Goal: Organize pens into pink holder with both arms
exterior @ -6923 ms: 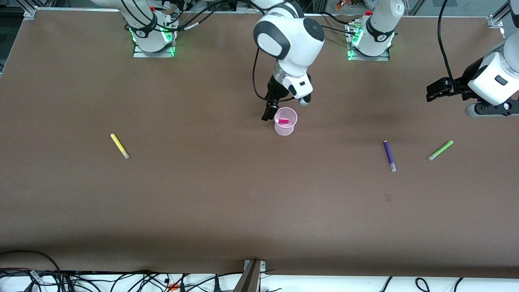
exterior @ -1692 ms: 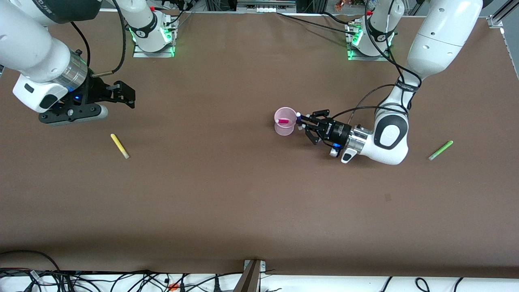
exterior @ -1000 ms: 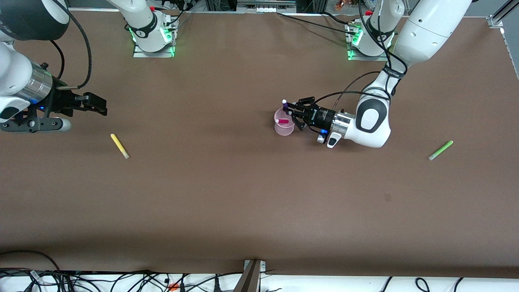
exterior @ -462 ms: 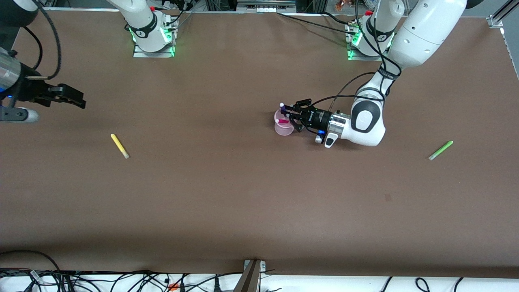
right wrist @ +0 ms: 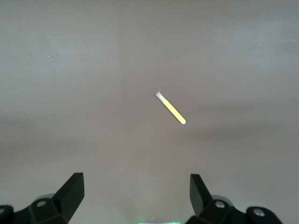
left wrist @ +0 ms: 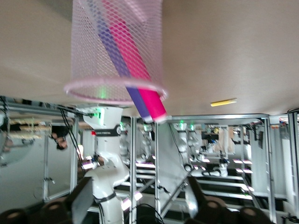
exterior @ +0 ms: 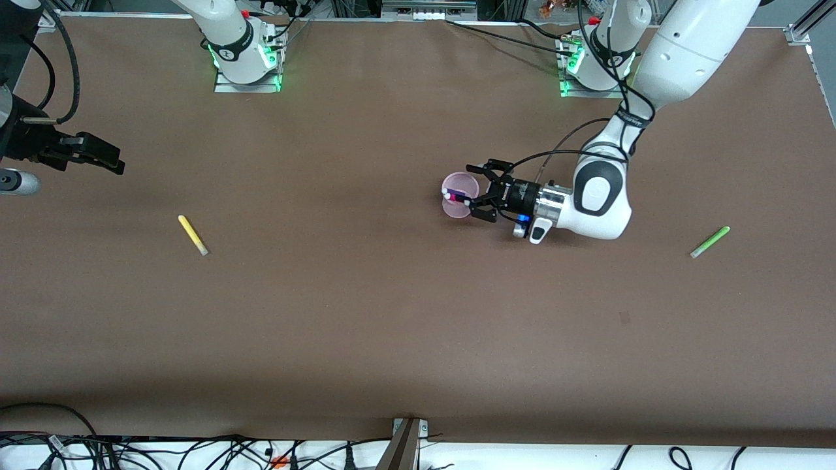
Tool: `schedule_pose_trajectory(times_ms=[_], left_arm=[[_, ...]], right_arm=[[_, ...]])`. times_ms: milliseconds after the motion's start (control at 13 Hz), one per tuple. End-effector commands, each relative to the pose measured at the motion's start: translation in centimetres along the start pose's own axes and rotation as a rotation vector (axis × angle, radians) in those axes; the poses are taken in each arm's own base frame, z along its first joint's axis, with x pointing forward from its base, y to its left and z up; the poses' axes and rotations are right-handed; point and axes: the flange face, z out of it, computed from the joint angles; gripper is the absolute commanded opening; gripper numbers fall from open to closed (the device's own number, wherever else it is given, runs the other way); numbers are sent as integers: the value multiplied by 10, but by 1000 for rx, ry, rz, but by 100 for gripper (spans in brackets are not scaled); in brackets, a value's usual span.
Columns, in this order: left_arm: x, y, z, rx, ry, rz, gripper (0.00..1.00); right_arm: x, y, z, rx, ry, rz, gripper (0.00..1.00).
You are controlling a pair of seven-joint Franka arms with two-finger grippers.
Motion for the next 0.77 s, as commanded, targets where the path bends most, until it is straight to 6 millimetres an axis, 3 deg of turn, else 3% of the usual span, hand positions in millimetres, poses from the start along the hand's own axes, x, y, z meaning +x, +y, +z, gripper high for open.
schedule_pose_trajectory(times_ms=[0,308,462,692], left_arm=[[-79,23,-46,76,186,-2,100],[-150,45,-113,320,510,164,100],[-168,43,-138,453,656,246,100],[-216,26,-165,584,818,442,100]], right_arm=[[-1,4,1,-9,-24,4,100],[1,2,12,5,-39,4,100],[2,2,12,7,-32,4,100],[2,2,9,-5,-26,17,100]])
